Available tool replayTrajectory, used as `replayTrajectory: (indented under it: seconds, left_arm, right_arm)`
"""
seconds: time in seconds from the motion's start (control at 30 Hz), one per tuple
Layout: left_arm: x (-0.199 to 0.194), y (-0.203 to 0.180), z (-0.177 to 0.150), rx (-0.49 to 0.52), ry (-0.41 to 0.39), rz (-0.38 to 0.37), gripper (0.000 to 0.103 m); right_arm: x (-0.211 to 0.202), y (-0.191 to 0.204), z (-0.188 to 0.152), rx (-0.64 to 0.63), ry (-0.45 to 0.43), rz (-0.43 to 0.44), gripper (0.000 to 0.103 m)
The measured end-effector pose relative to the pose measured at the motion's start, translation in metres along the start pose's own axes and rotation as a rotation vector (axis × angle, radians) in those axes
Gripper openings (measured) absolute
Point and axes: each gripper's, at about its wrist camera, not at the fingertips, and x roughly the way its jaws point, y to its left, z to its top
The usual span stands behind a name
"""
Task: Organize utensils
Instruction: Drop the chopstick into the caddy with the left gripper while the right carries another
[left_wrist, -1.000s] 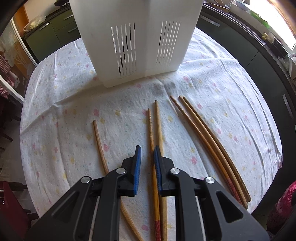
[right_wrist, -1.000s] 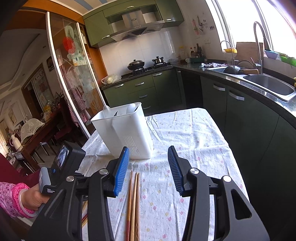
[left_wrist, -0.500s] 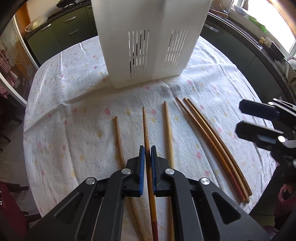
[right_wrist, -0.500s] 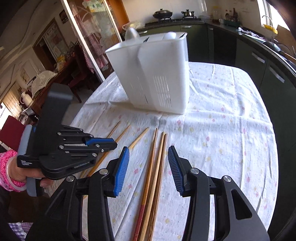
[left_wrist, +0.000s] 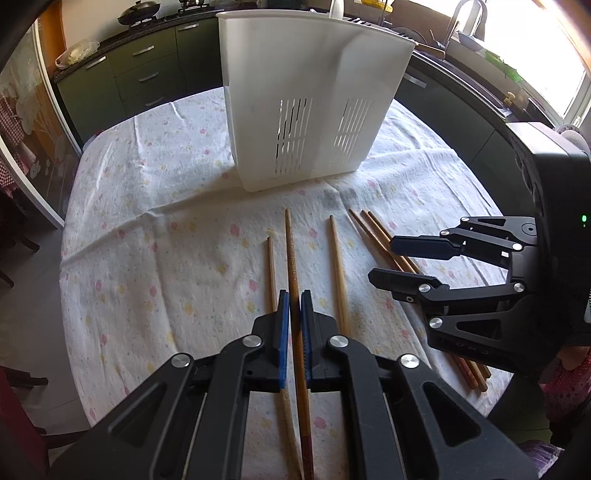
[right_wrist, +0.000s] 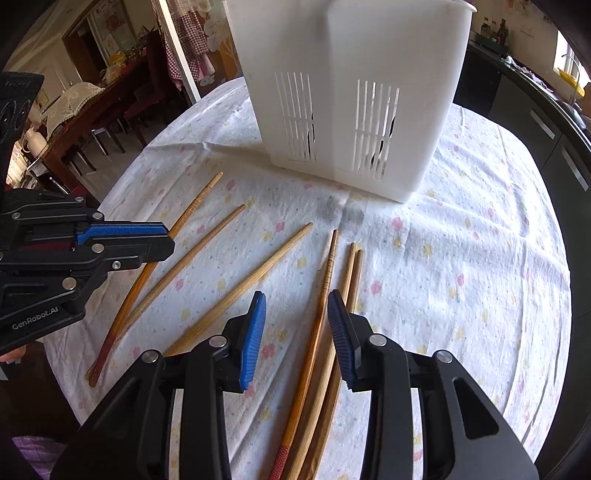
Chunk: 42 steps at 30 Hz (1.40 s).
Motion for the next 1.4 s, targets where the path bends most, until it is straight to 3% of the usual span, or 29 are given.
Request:
replayTrajectory:
  seconds: [0.27, 0.3, 0.33, 0.43, 0.6, 0.97, 1.4]
  left_arm:
    - [-0.004, 0.001, -0.001, 0.001, -0.014, -0.018, 0.006]
    - [-0.005, 0.000, -0.001, 0.003, -0.017, -0.021, 0.006]
    - [-0.007, -0.001, -0.002, 0.004, -0.021, -0.023, 0.006]
    - [-0.013, -0.004, -0.001, 0.014, -0.039, -0.026, 0.006]
    - [-0.033, -0.008, 0.000, 0.033, -0.079, -0.029, 0.006]
    - [-0.098, -0.018, 0.015, 0.057, -0.203, -0.047, 0.006]
    - [-0.184, -0.020, 0.083, 0.051, -0.430, -0.035, 0.006]
  right_arm:
    - [0.011, -0.006, 0.011, 0.043, 0.059, -0.010, 0.033]
    - [0.012, -0.005, 0.012, 0.041, 0.067, -0.039, 0.024]
    - [0.012, -0.004, 0.011, 0.031, 0.070, -0.089, 0.009]
    - [0.009, -0.008, 0.010, 0.069, 0.057, -0.069, 0.007]
    - [-0.019, -0.016, 0.000, 0.118, -0.023, 0.009, 0.007]
    - [-0.132, -0.037, -0.024, 0.199, -0.301, 0.091, 0.007]
    - [-0.205, -0.033, -0.024, 0.202, -0.471, 0.118, 0.007]
